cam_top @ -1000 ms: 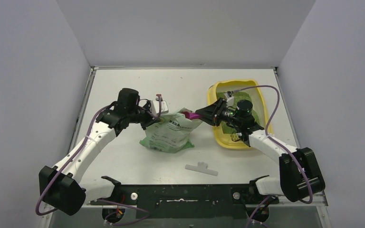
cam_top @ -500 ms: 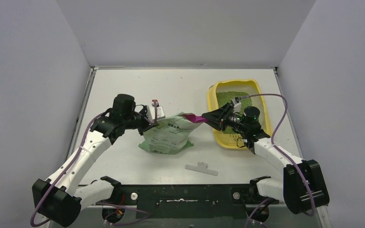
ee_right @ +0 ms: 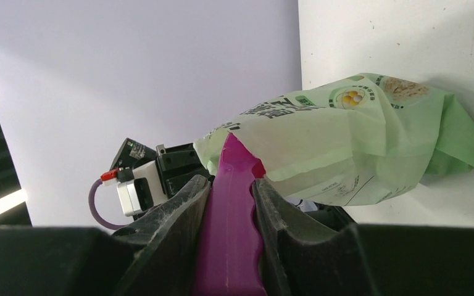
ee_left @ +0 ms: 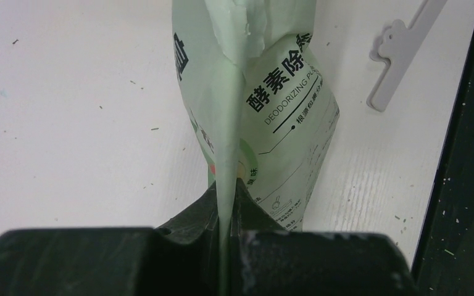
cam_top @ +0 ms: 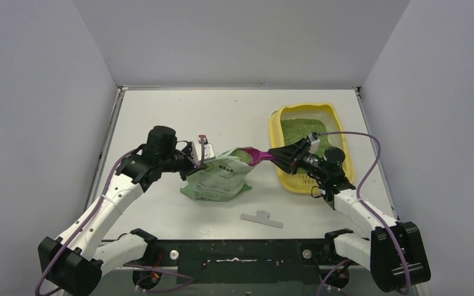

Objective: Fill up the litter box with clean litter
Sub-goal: 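Scoop the cat litter from the cat litter bag.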

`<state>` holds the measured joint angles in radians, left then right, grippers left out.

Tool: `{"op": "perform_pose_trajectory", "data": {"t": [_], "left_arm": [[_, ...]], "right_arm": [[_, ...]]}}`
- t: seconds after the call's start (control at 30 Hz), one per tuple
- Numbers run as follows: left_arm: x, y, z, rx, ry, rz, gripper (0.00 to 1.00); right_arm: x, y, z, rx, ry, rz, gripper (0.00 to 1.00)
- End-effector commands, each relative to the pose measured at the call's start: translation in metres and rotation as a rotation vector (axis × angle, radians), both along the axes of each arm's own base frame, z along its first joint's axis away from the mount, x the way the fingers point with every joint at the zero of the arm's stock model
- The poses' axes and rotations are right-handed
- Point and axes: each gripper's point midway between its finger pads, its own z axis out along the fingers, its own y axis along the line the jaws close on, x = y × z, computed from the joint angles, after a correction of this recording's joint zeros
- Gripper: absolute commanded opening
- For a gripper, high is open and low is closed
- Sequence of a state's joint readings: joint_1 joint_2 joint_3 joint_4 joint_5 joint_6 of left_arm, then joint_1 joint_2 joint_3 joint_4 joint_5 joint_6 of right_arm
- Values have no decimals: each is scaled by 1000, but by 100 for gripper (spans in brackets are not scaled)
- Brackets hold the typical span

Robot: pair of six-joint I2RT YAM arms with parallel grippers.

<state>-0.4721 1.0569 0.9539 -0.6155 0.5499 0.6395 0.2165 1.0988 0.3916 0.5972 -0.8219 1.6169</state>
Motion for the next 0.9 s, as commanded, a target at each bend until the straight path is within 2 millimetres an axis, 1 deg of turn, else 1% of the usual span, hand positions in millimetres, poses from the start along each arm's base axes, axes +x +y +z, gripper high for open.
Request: {"op": "perform_pose_trajectory", "data": {"t": [0.0,0.1,0.37,0.47,0.53,0.63,0.67,0.7,0.73,0.8,0.87], "left_arm": [[-9,-14,24,-67,-55,-68,0],[-10,-15,25,-65,-57,-68,0],[-12,-12,20,-40,-60,-71,0],[-13,-12,19,-37,-56,-76,0],[-14,-13,20,-40,-56,-82,0],[-15,-16,22,-51,-58,-89,0],[-14,-16,22,-54,-59,-88,0],[-14,-17,22,-56,-62,-88,0],[-13,-17,22,-57,-63,-88,0],[-13,-17,21,-51,-64,-87,0],[-13,-15,21,-40,-68,-89,0]], "right_arm": [[0,-5,37,60,-127,-28,0],[0,-6,35,59,-121,-34,0],[-5,-14,34,78,-128,-54,0],[-4,-17,31,82,-114,-74,0],[-3,-14,28,80,-105,-79,0],[-1,7,25,59,-103,-64,0],[0,14,27,64,-117,-60,0],[1,16,30,86,-134,-67,0],[2,15,33,117,-141,-72,0],[3,5,37,167,-148,-89,0],[2,-3,30,168,-134,-107,0]]}}
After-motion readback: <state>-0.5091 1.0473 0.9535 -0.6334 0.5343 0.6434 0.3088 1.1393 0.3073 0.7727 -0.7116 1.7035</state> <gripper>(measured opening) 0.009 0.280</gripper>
